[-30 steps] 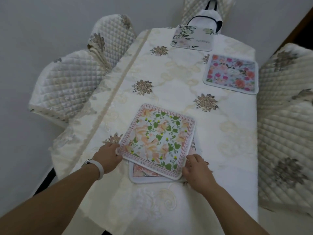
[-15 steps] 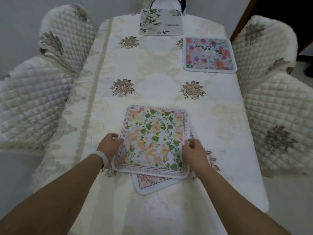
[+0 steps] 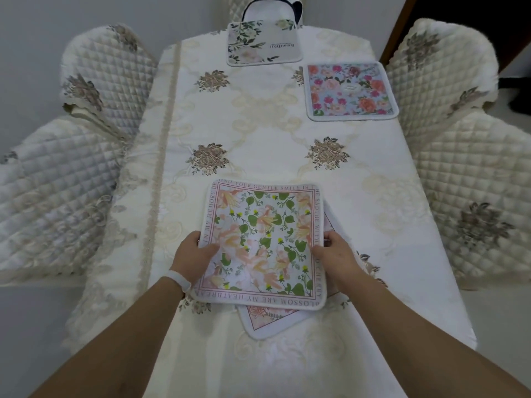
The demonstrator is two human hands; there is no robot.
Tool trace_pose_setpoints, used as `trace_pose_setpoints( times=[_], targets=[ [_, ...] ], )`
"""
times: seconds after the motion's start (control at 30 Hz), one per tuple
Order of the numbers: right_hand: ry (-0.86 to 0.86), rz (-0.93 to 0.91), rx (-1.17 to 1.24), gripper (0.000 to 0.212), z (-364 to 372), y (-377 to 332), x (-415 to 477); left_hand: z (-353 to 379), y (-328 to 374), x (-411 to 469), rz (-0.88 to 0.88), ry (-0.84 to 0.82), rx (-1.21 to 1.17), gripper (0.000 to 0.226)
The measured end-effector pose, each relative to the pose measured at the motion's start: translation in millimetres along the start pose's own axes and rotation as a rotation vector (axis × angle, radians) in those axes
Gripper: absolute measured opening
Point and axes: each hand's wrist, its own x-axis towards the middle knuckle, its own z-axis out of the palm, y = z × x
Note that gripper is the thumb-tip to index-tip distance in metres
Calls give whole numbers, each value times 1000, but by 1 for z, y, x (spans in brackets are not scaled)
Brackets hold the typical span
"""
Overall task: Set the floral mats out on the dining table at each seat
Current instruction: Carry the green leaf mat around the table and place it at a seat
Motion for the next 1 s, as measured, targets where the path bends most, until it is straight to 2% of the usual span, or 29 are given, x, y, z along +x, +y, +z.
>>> trace_pose_setpoints(
  times=[0.3,0.57,0.83,1.0],
  targets=[
    [-73,-145,25,23,-11,-16,-17,-7,5,-45,-19,153,-160,9],
    [-152,-231,50,26,-22,-21,-35,-16,16,-90,19,248,-198,10],
    [-267,-305,-24,20,19,-35,-50,-55,-1,-142,-27,404,-337,10],
    [-336,-387,-78,22,59,-49,-88,-91,-30,-189,-34,480,-488,21]
  ],
)
